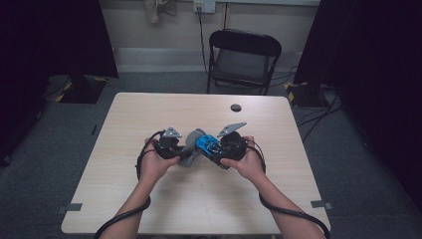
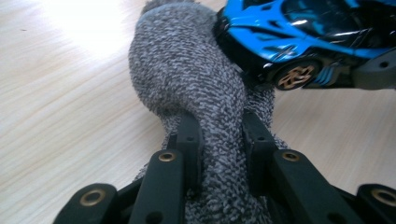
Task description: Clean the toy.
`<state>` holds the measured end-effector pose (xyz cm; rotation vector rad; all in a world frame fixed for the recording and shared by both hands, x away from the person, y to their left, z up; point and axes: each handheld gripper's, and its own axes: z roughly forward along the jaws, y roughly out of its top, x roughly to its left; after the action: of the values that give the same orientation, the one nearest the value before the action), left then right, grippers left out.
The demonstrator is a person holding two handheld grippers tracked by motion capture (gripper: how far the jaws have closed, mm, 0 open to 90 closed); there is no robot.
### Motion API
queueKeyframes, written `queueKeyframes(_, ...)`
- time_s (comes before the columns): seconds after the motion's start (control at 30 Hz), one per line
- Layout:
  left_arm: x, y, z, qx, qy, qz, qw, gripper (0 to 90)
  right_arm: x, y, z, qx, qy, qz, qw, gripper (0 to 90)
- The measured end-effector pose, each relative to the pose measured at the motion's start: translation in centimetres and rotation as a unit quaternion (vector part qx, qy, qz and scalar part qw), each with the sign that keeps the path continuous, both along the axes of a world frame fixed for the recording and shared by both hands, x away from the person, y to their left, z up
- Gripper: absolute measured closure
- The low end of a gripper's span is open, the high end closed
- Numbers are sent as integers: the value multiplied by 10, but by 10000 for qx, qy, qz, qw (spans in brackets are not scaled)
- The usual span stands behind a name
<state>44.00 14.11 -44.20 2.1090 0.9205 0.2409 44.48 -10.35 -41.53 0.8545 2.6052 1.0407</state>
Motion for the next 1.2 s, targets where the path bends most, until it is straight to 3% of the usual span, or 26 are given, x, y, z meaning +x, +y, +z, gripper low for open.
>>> queueKeyframes(0.6, -6, -6, -4, -166, 84, -153, 9997, 735, 2, 2, 3, 16, -18, -40, 10000, 288)
queueKeyframes(1.2, -13, -22, -5, -185, 61, -458, 9988, 735, 5, 6, 5, 40, 31, -72, 10000, 289)
